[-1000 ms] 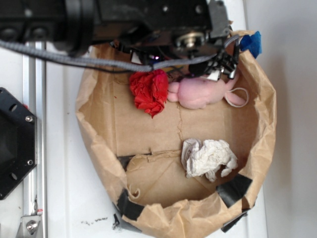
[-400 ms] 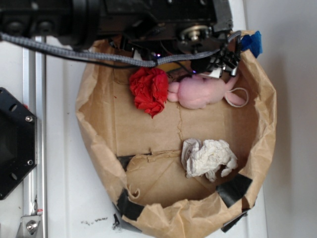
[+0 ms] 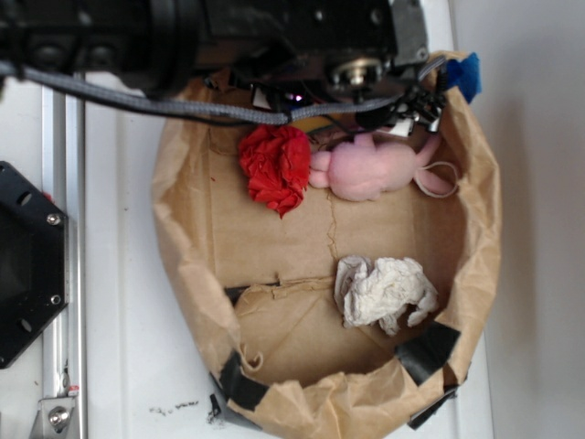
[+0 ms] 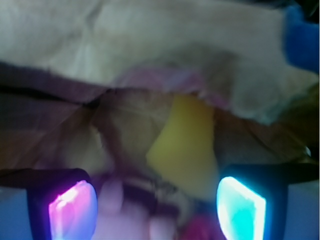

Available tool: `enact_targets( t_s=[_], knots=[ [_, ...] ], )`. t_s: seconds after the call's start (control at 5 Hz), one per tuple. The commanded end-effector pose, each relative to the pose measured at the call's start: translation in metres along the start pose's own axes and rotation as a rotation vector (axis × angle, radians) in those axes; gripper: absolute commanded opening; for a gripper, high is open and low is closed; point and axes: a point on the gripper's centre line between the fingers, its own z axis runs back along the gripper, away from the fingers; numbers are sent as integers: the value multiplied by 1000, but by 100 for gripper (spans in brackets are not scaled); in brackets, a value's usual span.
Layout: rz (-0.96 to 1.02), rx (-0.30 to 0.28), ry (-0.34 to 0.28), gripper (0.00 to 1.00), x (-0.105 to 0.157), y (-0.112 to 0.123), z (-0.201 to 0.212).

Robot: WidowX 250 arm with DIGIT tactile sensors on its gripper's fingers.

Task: Grab the green sponge.

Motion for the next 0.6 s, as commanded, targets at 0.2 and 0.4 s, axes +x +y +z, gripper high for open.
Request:
enact_targets(
  t_s=[0.2, 0.4],
  knots=[
    [92, 32, -75, 100, 18, 21, -31],
    [93, 49, -81, 100, 20, 19, -36]
  ],
)
